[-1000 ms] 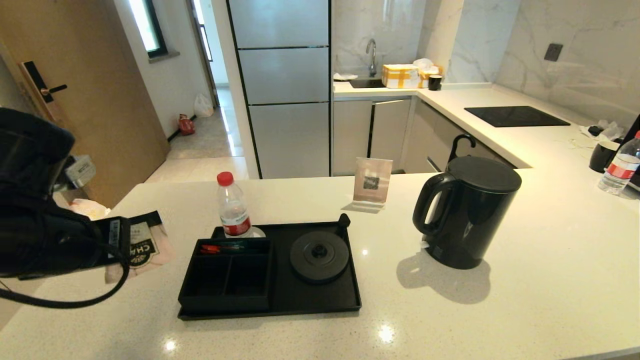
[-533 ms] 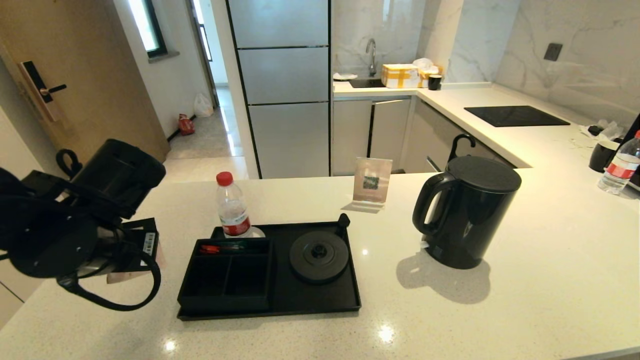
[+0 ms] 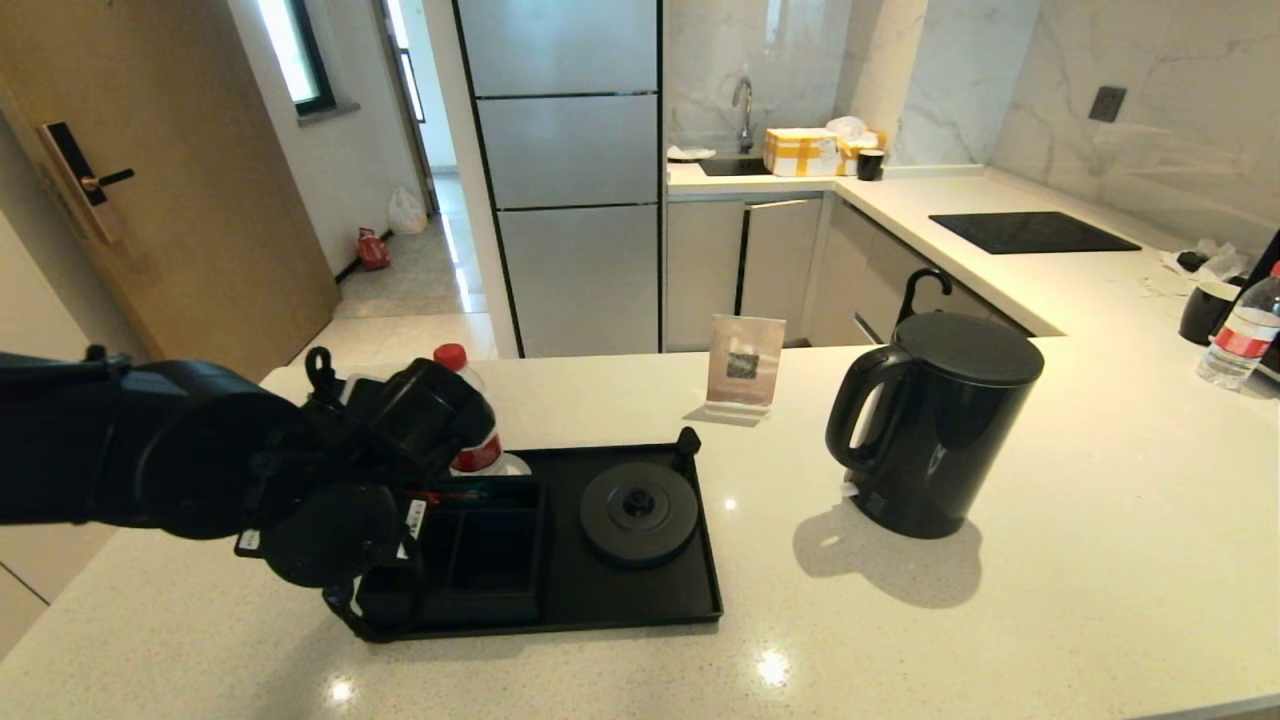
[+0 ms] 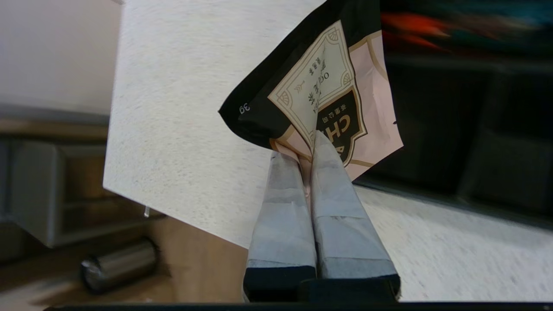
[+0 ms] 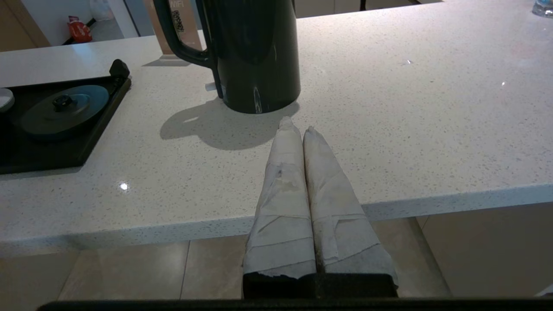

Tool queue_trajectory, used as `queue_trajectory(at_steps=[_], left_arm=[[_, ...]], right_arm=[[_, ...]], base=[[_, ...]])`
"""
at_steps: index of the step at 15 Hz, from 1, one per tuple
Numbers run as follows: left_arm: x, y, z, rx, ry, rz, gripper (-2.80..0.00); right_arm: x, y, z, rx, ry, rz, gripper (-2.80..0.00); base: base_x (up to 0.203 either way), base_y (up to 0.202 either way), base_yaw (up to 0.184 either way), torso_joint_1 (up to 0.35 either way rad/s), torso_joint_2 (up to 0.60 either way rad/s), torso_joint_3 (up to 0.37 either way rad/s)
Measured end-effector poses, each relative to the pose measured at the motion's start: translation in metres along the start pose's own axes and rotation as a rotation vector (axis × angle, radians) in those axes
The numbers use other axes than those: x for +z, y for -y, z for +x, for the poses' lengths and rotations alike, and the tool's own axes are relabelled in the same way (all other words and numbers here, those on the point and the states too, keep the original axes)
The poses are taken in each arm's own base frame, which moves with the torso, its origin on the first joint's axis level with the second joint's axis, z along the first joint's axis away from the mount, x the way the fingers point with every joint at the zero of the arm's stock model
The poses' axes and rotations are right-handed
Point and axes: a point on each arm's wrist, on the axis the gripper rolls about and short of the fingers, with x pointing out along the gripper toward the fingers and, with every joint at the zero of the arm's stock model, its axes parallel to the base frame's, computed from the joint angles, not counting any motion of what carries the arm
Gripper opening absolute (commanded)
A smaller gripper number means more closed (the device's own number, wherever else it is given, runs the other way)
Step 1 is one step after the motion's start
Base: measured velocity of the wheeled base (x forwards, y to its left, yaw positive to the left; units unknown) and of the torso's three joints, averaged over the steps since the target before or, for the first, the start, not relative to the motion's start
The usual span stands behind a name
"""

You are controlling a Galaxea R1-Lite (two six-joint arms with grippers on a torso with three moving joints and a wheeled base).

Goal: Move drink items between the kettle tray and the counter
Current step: Return the tea bag to its original position

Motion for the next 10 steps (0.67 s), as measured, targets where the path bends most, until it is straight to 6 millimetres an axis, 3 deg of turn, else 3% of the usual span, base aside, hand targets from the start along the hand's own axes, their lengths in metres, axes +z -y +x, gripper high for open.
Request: queue_trajectory(at_steps=[6, 10], left_arm=[[-0.006, 0.021, 0.012, 0.039, -0.054, 0.103, -2.80], [-0.006, 0.021, 0.022, 0.087, -0.088, 0.121, -2.80]], right_arm=[[0.000, 0.000, 0.000, 0.000, 0.000, 0.000, -2.80], [0.000, 0.000, 0.000, 0.000, 0.000, 0.001, -2.80]], base=[[0.000, 0.000, 0.000, 0.000, 0.00, 0.000], [0.000, 0.000, 0.000, 0.000, 0.00, 0.000]])
